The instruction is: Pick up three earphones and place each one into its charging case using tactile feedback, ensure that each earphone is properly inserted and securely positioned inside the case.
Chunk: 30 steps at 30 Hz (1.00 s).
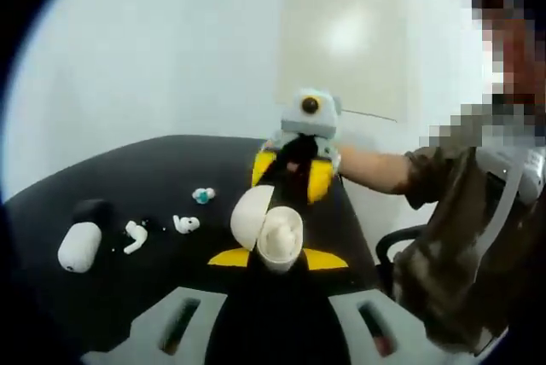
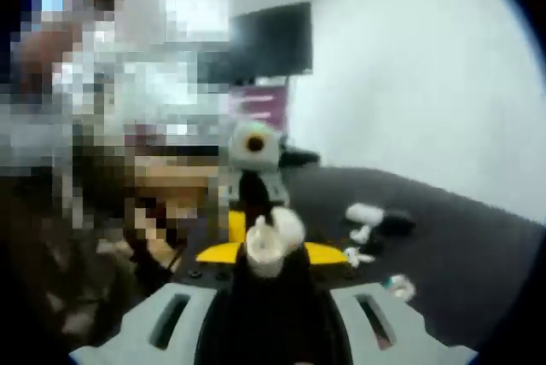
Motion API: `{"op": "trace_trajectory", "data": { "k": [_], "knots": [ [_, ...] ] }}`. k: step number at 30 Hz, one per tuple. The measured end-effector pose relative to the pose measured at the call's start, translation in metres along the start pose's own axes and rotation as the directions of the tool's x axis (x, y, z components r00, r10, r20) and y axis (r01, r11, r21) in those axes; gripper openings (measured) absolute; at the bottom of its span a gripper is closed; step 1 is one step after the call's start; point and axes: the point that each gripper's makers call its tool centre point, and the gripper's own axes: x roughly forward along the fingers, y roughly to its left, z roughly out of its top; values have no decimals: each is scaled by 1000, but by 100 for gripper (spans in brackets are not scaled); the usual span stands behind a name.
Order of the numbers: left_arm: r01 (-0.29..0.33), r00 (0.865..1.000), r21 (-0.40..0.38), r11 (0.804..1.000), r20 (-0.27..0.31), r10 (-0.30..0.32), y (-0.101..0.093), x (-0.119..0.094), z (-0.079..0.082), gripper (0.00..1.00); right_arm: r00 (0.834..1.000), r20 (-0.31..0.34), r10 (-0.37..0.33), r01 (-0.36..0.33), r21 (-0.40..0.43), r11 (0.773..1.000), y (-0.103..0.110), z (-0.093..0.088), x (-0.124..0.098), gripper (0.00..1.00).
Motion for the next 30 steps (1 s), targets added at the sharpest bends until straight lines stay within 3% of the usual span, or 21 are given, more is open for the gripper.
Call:
{"op": "trace_trajectory", "data": {
  "k": [1, 3, 6, 8, 10, 12, 15, 18, 26, 30],
  "knots": [
    [2, 1000, -2, 1000, 0, -2, 1, 0, 0, 18, 999, 15, -32, 31, 19, 999, -9, 7, -5, 22],
    [2, 1000, -13, 1000, 2, -2, 2, 0, 0, 18, 986, 13, -167, 165, 82, 983, -45, 22, -18, 21],
    [-4, 1000, -19, 1000, 4, 4, 2, 1, 0, 18, 931, -113, -347, 363, 184, 914, -102, 16, -33, 14],
    [-9, 1000, -15, 1000, 4, 9, 2, 1, 0, 18, 905, -207, -372, 414, 226, 882, -124, 1, -34, 13],
    [-12, 1000, -17, 1000, 3, 12, 2, 1, 0, 18, 890, -301, -343, 420, 245, 874, -131, -21, -30, 13],
    [-14, 1000, -18, 1000, 2, 14, 3, 1, 0, 18, 874, -360, -326, 416, 210, 885, -135, -35, -24, 13],
    [-16, 1000, -19, 1000, 2, 16, 3, 1, -1, 18, 879, -433, -202, 338, 266, 903, -121, -54, -12, 13],
    [-14, 1000, -19, 1000, 2, 14, 3, 1, -1, 18, 842, -513, -165, 320, 230, 919, -107, -74, -8, 13],
    [-14, 1000, -5, 1000, 2, 14, 3, 1, -1, 18, 846, -525, -93, 294, 315, 902, -94, -80, -4, 12],
    [-14, 1000, -2, 1000, 3, 14, 3, 1, -1, 18, 836, -548, -24, 253, 346, 904, -79, -80, -4, 12]
  ]
}}
